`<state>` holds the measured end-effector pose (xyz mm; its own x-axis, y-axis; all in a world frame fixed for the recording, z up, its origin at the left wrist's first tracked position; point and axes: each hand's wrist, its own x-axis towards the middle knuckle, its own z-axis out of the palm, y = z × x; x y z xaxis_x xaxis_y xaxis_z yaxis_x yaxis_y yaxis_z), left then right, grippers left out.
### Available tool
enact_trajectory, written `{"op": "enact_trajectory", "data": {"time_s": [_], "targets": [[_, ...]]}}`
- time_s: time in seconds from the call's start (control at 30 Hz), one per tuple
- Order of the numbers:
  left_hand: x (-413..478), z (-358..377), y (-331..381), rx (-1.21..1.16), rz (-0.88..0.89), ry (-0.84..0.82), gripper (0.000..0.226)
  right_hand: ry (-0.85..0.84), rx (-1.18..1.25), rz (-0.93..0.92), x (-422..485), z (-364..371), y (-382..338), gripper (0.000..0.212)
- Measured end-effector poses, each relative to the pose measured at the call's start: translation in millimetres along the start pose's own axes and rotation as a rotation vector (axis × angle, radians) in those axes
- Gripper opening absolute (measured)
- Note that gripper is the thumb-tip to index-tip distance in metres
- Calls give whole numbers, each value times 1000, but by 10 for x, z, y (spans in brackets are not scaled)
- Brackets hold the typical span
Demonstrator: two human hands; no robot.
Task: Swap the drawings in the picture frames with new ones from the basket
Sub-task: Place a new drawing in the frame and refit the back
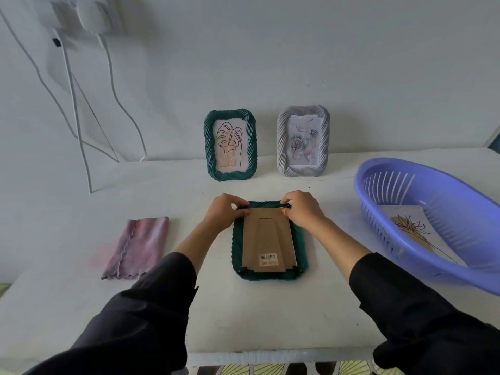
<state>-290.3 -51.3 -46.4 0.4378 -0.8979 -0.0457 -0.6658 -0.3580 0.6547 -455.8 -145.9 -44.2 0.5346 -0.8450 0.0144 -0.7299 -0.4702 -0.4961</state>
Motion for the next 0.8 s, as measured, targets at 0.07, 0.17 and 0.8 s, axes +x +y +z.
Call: {"op": "enact_trajectory", "data": {"time_s": [0.07,0.17,0.8], "targets": [[37,-3,-23,-10,-1,-5,33,9,12,4,-2,5,-3,29],[54,-4,-44,-9,5,6,27,8,21,2,16,2,3,28],[-69,27,-38,-74,-14,61,29,57,193,-1,-91,44,105,21]]}}
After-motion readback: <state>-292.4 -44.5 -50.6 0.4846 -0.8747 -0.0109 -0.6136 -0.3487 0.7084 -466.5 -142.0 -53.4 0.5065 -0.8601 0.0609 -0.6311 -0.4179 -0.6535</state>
